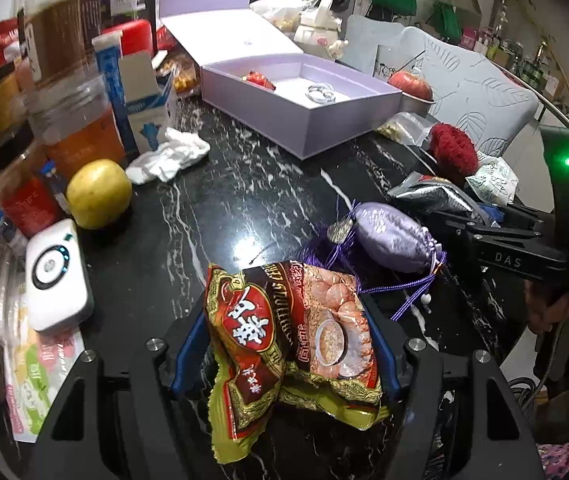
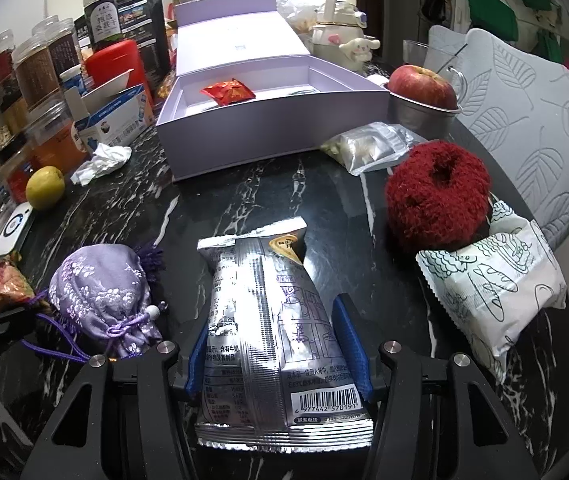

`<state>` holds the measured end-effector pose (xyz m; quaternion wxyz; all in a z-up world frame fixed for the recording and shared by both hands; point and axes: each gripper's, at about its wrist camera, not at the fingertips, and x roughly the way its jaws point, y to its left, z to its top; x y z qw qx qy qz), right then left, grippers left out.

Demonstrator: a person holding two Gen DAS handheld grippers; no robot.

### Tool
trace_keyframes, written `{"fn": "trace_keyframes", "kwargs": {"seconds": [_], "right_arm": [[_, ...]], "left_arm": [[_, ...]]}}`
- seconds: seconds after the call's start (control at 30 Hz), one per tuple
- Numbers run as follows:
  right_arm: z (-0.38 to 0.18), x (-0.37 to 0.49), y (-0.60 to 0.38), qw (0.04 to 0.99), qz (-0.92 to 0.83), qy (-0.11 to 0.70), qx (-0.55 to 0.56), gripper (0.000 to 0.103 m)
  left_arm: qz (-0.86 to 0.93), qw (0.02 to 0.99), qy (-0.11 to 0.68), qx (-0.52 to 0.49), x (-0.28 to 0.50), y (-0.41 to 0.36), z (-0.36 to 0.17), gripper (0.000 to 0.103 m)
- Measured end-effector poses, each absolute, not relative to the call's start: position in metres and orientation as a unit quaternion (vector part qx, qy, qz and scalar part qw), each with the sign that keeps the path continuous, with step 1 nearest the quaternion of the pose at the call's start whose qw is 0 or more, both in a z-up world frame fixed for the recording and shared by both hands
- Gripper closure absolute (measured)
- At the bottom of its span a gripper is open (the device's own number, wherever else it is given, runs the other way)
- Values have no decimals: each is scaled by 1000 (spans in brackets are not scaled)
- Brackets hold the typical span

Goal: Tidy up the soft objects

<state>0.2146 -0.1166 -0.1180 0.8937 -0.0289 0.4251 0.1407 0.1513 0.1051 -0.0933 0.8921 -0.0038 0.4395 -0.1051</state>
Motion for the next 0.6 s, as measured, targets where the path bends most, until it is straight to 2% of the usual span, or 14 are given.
{"fn": "trace_keyframes", "kwargs": {"seconds": [0.27, 0.6], "right_arm": [[-116, 205, -124, 893, 149, 424, -11, 59], [-101, 192, -137, 903, 151, 401, 9, 62]], "left_arm": [[-132, 906, 402, -17, 144, 98, -76, 34], [-161, 929, 334, -4, 154, 73, -43, 34]]}}
